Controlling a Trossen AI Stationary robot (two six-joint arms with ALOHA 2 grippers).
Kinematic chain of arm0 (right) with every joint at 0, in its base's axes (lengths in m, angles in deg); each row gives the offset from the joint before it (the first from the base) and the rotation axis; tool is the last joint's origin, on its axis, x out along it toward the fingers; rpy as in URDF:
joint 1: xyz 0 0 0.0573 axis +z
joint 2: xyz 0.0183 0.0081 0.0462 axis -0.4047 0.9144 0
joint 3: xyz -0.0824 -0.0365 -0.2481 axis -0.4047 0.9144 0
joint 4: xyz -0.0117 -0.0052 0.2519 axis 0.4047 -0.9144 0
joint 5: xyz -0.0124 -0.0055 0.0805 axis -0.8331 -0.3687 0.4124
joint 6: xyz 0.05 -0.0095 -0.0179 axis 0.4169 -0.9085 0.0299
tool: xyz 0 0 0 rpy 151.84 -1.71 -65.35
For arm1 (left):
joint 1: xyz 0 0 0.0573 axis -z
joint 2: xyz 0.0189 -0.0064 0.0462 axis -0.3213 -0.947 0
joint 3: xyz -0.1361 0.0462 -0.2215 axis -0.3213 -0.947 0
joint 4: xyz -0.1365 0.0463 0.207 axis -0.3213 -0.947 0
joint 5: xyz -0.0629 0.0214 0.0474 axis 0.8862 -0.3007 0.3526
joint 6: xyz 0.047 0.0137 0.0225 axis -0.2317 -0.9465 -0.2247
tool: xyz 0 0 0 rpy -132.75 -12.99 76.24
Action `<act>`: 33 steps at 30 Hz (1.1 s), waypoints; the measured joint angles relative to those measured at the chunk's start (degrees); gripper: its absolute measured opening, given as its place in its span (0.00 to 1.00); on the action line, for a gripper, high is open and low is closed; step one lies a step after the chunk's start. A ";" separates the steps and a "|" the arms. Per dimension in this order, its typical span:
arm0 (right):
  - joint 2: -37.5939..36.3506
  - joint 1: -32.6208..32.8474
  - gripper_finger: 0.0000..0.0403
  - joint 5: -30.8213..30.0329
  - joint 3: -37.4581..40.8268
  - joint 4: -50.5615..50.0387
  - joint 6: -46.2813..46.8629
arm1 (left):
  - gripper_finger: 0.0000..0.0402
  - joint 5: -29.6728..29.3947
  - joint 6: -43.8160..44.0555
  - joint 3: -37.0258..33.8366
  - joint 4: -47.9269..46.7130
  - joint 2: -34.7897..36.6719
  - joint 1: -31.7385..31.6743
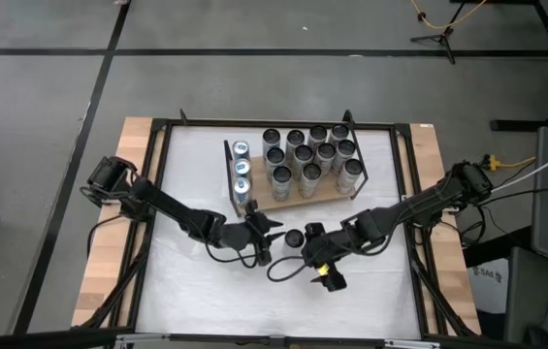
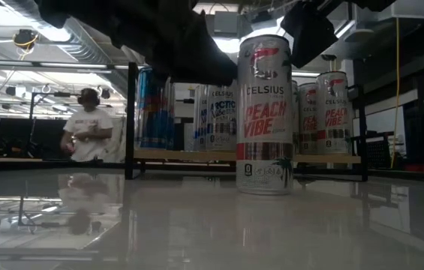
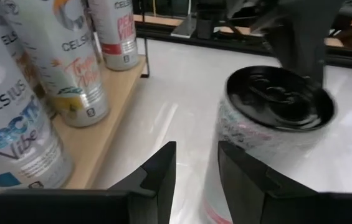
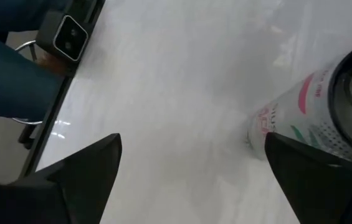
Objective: Place canned beverage on shelf
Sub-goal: Put the white-pink soda can on the shelf aligned with the other white-pink soda can
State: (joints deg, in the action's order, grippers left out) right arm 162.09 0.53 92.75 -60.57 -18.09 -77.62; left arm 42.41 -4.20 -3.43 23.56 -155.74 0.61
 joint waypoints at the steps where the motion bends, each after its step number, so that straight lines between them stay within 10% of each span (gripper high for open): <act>1: -0.02 0.00 0.97 0.44 0.00 0.02 0.00 | 0.28 -0.01 0.00 0.00 -0.31 0.00 -0.04; 17: -1.90 -0.07 0.97 -1.68 -9.76 -7.71 1.38 | 0.28 0.15 -0.31 0.04 -1.86 2.85 2.59; 33: -1.63 -0.07 0.97 -18.49 -12.90 -4.46 0.19 | 0.28 0.14 -1.18 0.02 -8.33 5.88 6.27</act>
State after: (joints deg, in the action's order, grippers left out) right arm 160.46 0.46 74.26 -73.46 -22.56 -77.43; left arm 42.55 -5.38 -3.41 15.24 -149.86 6.88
